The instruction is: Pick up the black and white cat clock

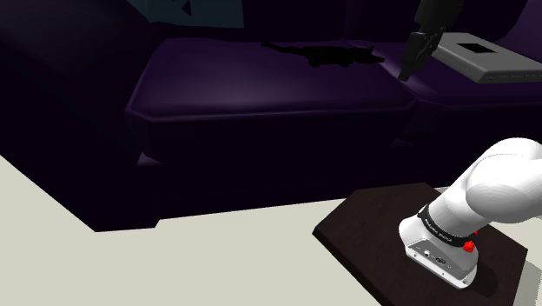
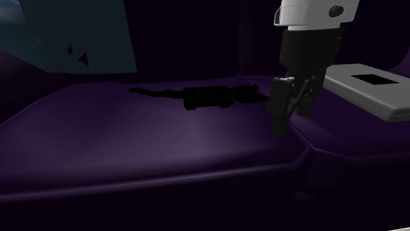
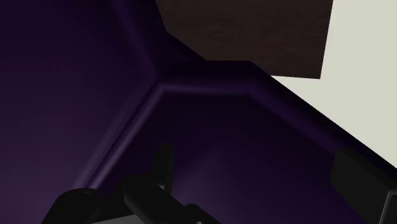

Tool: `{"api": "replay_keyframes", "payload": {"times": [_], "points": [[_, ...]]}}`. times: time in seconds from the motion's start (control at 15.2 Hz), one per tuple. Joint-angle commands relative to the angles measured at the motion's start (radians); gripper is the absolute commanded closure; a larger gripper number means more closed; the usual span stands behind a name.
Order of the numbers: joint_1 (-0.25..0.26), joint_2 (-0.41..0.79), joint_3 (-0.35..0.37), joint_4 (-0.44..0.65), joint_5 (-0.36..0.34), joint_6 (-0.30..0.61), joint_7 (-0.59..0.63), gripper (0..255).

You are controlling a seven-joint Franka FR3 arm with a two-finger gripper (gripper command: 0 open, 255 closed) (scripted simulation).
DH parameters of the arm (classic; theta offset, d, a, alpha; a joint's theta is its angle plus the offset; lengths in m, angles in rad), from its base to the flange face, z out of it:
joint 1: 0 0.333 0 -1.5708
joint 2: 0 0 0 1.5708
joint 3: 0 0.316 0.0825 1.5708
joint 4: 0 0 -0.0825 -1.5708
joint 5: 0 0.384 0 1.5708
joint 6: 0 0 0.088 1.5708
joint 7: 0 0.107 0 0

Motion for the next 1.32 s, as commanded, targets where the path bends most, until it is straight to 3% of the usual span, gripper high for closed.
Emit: {"api": "replay_keyframes", "payload": {"times": [0.0, 0.59, 1.12, 1.25], "points": [[0.000, 0.000, 0.000, 0.000, 0.000, 0.000, 0.000, 0], [-0.032, 0.288, -0.099, 0.255, -0.043, 0.075, -0.095, 0], [-0.057, 0.551, -0.177, 0.550, -0.026, 0.077, -0.182, 0], [-0.057, 0.543, -0.177, 0.514, -0.027, 0.105, -0.181, 0]]}}
